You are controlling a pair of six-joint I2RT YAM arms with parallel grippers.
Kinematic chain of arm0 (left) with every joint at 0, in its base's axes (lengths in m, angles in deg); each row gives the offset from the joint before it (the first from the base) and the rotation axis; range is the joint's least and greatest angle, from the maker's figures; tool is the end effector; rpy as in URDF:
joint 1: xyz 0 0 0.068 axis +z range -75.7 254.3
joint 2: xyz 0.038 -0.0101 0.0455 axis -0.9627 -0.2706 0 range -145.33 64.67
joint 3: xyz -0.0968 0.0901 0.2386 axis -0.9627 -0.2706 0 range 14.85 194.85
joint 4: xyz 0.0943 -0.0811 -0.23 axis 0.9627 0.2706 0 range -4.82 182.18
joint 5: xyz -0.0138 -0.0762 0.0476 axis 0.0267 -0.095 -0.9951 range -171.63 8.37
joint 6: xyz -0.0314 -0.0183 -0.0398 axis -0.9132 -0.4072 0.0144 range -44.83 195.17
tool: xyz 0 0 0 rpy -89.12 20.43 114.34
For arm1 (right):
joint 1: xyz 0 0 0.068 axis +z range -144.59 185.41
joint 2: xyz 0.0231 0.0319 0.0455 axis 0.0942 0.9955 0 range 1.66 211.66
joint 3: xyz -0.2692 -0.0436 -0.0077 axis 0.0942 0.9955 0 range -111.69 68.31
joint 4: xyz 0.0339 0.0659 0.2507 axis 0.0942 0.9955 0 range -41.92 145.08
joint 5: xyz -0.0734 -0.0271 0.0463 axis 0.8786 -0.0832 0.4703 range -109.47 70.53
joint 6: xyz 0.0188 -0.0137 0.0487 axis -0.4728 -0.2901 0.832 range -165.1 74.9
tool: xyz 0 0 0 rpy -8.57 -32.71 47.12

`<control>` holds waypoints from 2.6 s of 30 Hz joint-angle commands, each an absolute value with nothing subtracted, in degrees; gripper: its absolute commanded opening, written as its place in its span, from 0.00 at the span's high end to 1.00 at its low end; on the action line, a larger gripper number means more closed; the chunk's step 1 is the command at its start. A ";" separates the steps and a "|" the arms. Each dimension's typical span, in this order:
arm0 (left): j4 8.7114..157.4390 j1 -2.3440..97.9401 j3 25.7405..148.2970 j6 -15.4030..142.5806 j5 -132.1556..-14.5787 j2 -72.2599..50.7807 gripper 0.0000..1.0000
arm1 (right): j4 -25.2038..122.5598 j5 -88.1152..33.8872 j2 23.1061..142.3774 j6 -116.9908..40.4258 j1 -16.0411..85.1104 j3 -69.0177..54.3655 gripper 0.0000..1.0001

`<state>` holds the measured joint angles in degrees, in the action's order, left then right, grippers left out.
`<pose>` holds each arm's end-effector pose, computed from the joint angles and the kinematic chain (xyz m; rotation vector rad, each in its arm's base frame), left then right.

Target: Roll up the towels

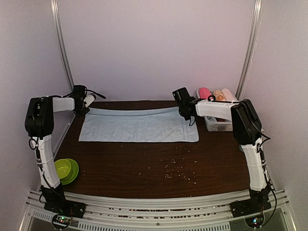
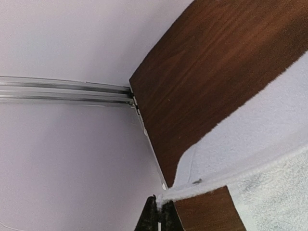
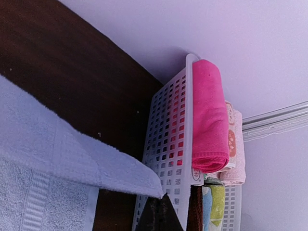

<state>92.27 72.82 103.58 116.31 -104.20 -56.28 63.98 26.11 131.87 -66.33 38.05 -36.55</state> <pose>0.4779 0.0013 0.1924 0.6367 2.2338 0.8057 0.4446 0.2547 0.1992 -0.5980 2.0639 -0.7875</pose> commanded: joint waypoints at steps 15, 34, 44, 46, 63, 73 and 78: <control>90.26 74.51 89.39 125.28 -94.30 -42.65 1.00 | 68.98 19.62 121.67 -66.44 40.07 -22.14 1.00; 94.56 76.56 87.01 126.46 -89.82 -41.28 1.00 | 68.58 14.65 117.96 -68.72 42.15 -15.38 1.00; 99.50 76.55 93.32 123.77 -90.59 -44.31 1.00 | 76.94 12.49 122.63 -75.82 40.70 -24.48 0.56; 100.37 76.50 94.18 123.35 -90.37 -44.78 1.00 | 78.93 12.47 123.64 -78.34 40.29 -25.73 0.55; 102.61 76.56 96.37 122.64 -90.24 -46.69 1.00 | 80.73 14.86 128.85 -94.78 38.63 -27.50 0.57; 103.72 76.51 97.25 122.14 -90.33 -47.36 1.00 | 77.92 16.22 131.10 -98.54 38.47 -26.61 0.62; 103.98 76.58 97.29 122.01 -90.16 -47.39 1.00 | 76.98 16.77 132.53 -99.30 38.08 -27.20 0.63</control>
